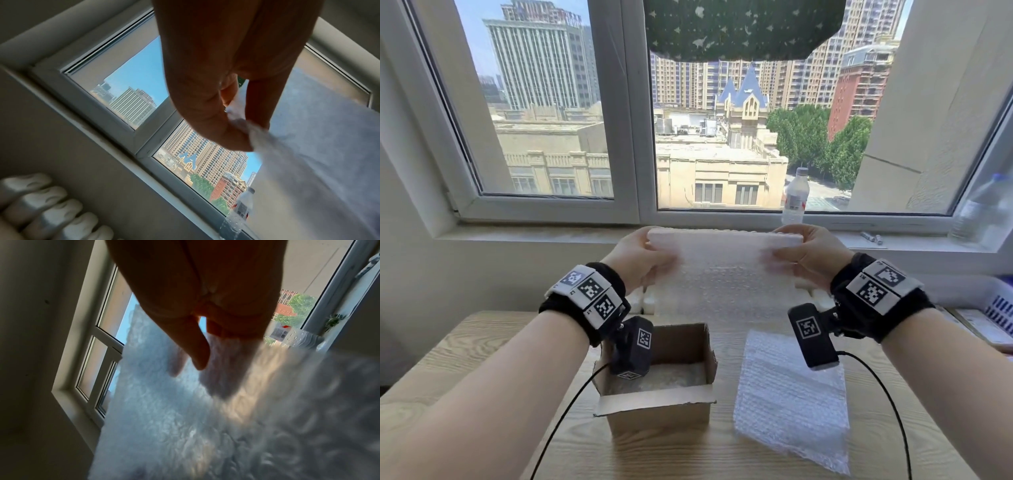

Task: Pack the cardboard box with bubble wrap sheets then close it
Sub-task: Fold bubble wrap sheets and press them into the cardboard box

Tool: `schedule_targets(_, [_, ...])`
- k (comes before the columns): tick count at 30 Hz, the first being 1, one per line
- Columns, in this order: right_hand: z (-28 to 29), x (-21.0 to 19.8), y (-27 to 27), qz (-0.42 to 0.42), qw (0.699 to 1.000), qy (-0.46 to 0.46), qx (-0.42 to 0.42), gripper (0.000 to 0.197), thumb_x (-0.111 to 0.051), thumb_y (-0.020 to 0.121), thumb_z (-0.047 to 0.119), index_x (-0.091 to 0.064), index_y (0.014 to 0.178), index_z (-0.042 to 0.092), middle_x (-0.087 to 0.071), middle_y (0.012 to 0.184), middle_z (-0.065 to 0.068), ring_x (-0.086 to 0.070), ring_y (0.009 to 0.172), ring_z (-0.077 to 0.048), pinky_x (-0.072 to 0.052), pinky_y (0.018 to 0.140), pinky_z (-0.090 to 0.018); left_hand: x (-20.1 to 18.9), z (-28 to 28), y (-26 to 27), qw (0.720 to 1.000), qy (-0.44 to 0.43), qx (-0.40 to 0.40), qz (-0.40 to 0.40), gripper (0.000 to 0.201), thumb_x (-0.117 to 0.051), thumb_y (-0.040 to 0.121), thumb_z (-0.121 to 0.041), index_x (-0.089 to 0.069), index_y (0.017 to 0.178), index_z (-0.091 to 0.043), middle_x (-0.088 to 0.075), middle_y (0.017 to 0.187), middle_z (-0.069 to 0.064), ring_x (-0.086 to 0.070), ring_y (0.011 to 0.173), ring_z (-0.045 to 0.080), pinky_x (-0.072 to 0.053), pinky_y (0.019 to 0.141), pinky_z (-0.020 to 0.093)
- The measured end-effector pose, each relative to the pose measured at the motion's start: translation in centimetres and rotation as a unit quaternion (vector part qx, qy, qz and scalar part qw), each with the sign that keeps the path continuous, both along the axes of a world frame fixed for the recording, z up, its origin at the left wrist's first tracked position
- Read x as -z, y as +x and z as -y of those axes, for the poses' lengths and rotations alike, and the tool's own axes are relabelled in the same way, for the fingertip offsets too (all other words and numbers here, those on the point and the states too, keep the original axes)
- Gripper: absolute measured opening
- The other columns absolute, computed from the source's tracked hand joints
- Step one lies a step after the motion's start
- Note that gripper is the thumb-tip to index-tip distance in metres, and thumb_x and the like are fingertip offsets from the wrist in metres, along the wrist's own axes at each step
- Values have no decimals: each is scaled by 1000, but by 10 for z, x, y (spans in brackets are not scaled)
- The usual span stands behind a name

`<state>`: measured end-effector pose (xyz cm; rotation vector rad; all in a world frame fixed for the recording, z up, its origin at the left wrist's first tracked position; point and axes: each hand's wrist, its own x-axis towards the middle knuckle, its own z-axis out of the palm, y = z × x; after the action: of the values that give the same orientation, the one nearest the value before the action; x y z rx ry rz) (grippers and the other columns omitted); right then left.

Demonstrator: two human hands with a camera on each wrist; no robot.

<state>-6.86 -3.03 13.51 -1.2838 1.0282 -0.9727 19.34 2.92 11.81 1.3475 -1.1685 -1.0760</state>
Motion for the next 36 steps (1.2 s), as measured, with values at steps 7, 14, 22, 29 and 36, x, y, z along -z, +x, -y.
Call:
schedule_targets(7, [-4, 0, 0, 17, 999, 34, -16, 25, -49, 93, -3, -60, 88, 19, -62, 87, -9, -60, 70, -23, -56, 69, -39, 4, 4, 1, 996, 71, 19, -43, 20, -54, 94, -28, -58, 106, -12, -68, 94, 9, -68, 82, 22, -57, 76, 38])
schedule_targets(14, [-5, 3, 0, 50, 999, -13, 5, 26, -49, 87, -15, -58, 106, 1, -64, 88, -8, -62, 74, -18, -59, 58, -21, 17, 12, -1, 997, 40, -60, -7, 22, -58, 92, -20, -59, 112, -11, -66, 99, 11, -65, 81, 22, -54, 86, 41])
schedule_targets(22, [-6, 9, -1, -141, 982, -108, 65, 43, -36, 92, -11, -64, 68, 11, -65, 87, -1, -27, 21, -2, -23, 25, -12, 6, 4, 1, 973, 121, 11, -198, 53, -34, 95, -54, -56, 115, -11, -65, 109, 9, -67, 89, 25, -60, 62, 33])
schedule_targets(29, [-7, 11, 7, 15, 999, 25, 36, 24, -40, 97, 8, -63, 94, 15, -56, 78, -8, -54, 60, -18, -52, 56, -28, 16, 5, 8, 992, 102, 6, -75, 89, -70, 78, 2, -19, 149, -11, -53, 128, 17, -68, 97, 26, -61, 72, 35])
schedule_targets(36, [-28, 41, 40, -182, 979, -97, -4, 31, -61, 84, -4, -60, 103, 20, -54, 103, -12, -62, 72, -21, -60, 64, -27, 47, -11, 16, 988, 64, -110, 88, 71, -72, 78, -8, -32, 133, -29, -49, 113, 12, -61, 96, 29, -56, 83, 46])
